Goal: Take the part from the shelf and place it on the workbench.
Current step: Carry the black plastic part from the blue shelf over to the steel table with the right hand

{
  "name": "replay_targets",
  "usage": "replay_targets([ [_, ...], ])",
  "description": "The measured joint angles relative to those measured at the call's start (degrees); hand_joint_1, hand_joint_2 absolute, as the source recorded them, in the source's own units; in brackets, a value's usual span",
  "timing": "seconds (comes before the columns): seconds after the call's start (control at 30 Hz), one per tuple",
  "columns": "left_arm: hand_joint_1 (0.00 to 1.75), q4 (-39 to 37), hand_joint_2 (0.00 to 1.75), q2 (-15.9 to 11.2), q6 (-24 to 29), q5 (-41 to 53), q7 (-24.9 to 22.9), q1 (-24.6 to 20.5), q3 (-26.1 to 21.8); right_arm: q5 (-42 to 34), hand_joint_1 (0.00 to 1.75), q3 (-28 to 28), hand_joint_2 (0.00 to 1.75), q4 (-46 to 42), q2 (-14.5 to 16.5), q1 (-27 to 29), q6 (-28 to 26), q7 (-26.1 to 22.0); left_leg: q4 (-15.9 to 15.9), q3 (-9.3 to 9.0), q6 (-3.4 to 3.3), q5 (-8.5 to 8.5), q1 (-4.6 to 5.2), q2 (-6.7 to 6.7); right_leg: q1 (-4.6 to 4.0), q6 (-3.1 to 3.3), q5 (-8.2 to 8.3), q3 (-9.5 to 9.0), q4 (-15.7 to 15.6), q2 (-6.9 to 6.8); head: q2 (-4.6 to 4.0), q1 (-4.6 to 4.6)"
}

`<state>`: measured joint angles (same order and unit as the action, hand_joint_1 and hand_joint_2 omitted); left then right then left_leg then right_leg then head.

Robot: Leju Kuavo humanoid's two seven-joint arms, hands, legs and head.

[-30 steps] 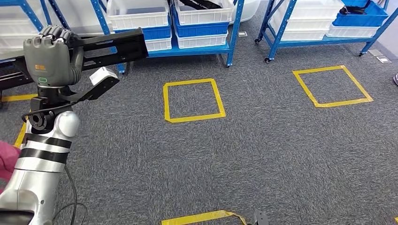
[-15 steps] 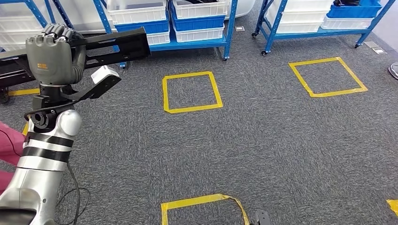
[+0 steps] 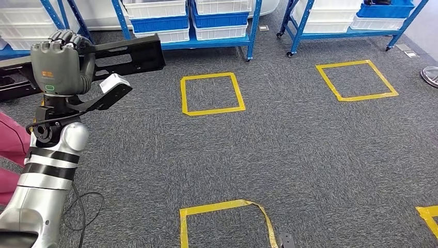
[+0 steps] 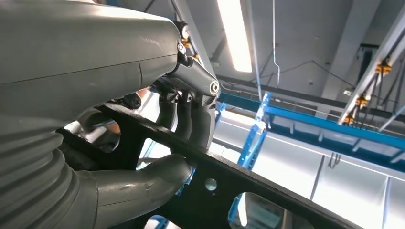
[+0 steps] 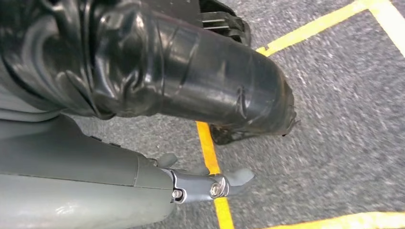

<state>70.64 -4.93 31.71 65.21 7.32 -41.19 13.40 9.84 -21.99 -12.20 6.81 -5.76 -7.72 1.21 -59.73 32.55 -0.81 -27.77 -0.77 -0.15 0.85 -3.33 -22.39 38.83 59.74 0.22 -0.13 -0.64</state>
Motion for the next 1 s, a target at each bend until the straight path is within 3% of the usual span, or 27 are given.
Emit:
replay_targets([
  [0.07,1.75,0.0,1.75,0.1,0.0,0.0,0.0,-0.1,0.0,0.0,0.00,-0.1,0.00,0.0,0.0,0.1,0.0,0.0,0.1,0.99,-0.94,0.97,-0.01,0.12,0.07,0.32,-3.34,2.75,5.8,-0.01,0.00,0.07],
  [0.13,1.75,0.0,1.75,0.2,0.0,-0.1,0.0,0.0,0.0,0.0,0.00,-0.2,0.00,0.0,0.0,0.1,0.0,0.0,0.1,2.15,-1.20,1.81,0.13,0.12,0.05,0.48,-6.78,5.50,13.4,-0.02,0.00,0.10],
  [0.17,1.75,0.0,1.75,0.2,0.0,-0.1,0.0,0.1,0.0,0.0,0.00,-0.2,0.00,0.0,0.0,0.1,0.1,-0.1,0.0,2.68,-1.21,2.20,0.21,0.12,0.02,0.34,-7.57,5.83,15.2,-0.02,0.00,0.10],
  [0.2,1.75,0.0,1.75,0.2,0.0,-0.1,0.0,0.2,0.0,0.0,0.00,-0.3,0.00,0.0,0.0,0.1,0.1,-0.1,0.0,3.13,-1.19,2.57,0.29,0.12,-0.05,0.14,-7.54,4.88,14.7,-0.02,0.00,0.10],
  [0.27,1.75,0.0,1.75,0.2,0.0,-0.2,0.0,0.2,0.0,0.0,0.00,-0.5,0.00,0.0,0.0,0.1,0.1,-0.4,0.0,3.73,-1.05,3.19,0.44,0.12,-0.35,0.00,-5.92,-0.22,7.6,-0.04,0.00,0.11],
  [0.33,1.75,0.1,1.75,0.2,0.0,-0.3,0.1,0.0,0.0,-0.1,0.00,-0.7,0.00,0.0,-0.2,0.0,0.1,-0.8,0.0,4.01,-0.71,3.66,0.60,0.17,-0.88,0.73,-4.61,-4.99,0.3,-0.18,0.00,0.03],
  [0.37,1.75,0.1,1.75,0.2,-0.1,-0.3,0.1,0.0,0.0,-0.1,0.00,-0.7,0.00,-0.1,-0.2,-0.1,0.1,-1.1,0.0,4.11,-0.63,3.77,0.66,0.20,-1.07,1.01,-4.28,-6.09,-1.4,-0.25,0.00,0.02],
  [0.73,1.75,0.2,1.75,0.3,-0.8,-0.8,0.3,-0.1,0.6,0.9,0.00,-1.1,0.00,-0.1,-0.1,0.5,0.1,-2.8,0.9,4.41,0.33,5.31,0.52,0.30,-1.36,2.09,-3.05,-5.62,-2.0,-0.21,0.00,-0.05],
  [0.9,1.75,0.2,1.75,0.3,-1.1,-0.9,0.3,-0.1,0.8,2.2,0.00,-1.0,0.00,-0.1,-0.1,0.6,0.0,-3.0,1.0,4.42,0.42,5.41,0.50,0.30,-1.36,2.10,-3.04,-5.59,-1.9,-0.21,0.00,-0.05],
  [1.0,1.75,0.2,1.75,0.3,-1.3,-0.9,0.3,-0.2,0.8,3.1,0.00,-0.9,0.00,-0.1,-0.1,0.6,-0.4,-3.0,1.3,4.33,-0.12,5.59,0.61,0.28,-1.13,1.60,-2.75,-5.77,-2.4,-0.23,0.00,-0.06],
])
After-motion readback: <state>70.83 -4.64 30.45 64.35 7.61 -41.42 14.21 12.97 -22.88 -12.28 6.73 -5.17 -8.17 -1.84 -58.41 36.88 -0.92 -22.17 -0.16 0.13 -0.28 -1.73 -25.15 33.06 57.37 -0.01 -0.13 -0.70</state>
